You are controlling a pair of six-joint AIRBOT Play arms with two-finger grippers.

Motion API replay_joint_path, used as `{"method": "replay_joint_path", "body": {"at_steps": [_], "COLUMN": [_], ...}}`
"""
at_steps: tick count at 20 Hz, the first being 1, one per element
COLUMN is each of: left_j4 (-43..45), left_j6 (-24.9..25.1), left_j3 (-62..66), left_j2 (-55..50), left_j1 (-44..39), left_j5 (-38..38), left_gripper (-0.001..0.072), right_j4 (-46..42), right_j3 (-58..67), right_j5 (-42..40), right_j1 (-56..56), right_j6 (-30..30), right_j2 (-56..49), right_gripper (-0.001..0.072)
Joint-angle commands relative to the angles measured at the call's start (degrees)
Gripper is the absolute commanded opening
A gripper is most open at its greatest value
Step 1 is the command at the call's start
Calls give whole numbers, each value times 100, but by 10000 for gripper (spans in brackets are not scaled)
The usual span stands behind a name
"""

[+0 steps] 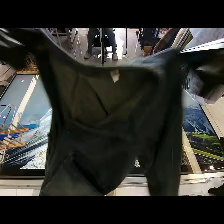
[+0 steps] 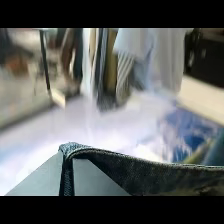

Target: Fold the clothes and pants, and hang the long-sleeved shirts on hangers.

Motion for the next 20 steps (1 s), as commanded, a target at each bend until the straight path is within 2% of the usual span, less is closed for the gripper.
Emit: {"method": "replay_joint_path", "body": {"at_steps": [1, 3, 4, 5, 6, 7, 9, 10, 11, 13, 15, 19, 20], "left_j4": [251, 7, -79, -98, -101, -116, -118, -116, -118, -136, -133, -133, -136], "left_j6": [-315, -306, -289, -291, -291, -284, -286, -289, -289, -289, -289, -289, -286], "left_j3": [-765, -1231, -1331, -1342, -1342, -1342, -1342, -1342, -1340, -1338, -1338, -1338, -1338], "left_j2": [-1134, -1729, -2050, -2334, -2586, -2806, -3069, -3102, -3091, -2986, -2817, -2494, -2446], "left_j1": [221, 332, 332, 291, 247, 205, 179, 179, 179, 179, 179, 186, 186], "left_j5": [-551, -557, -562, -553, -509, -457, -420, -437, -457, -461, -463, -481, -520], "left_gripper": [17, 17, 17, 17, 18, 17, 18, 18, 18, 18, 18, 19, 19], "right_j4": [894, 2424, 3344, 4127, 4653, 4916, 4870, 4841, 4767, 4813, 4811, 4760, 4671], "right_j3": [-125, -184, -170, -144, -131, -133, -291, -584, -1067, -2247, -3040, -3379, -3379], "right_j5": [-144, -798, -1119, -1134, -850, -385, 702, 1008, 909, -221, -1338, -2780, -2935], "right_j1": [-1051, -1591, -1759, -1895, -2020, -2129, -2138, -2000, -1768, -1191, -632, -72, -48], "right_j6": [44, 68, 179, 400, 407, 334, 92, 92, 111, 542, 1261, 2684, 3257], "right_j2": [-1967, -3300, -3917, -4398, -4682, -4817, -4745, -4621, -4450, -4155, -4155, -4194, -4194], "right_gripper": [29, 44, 345, 583, 494, 466, 463, 462, 449, 446, 446, 445, 444]}}
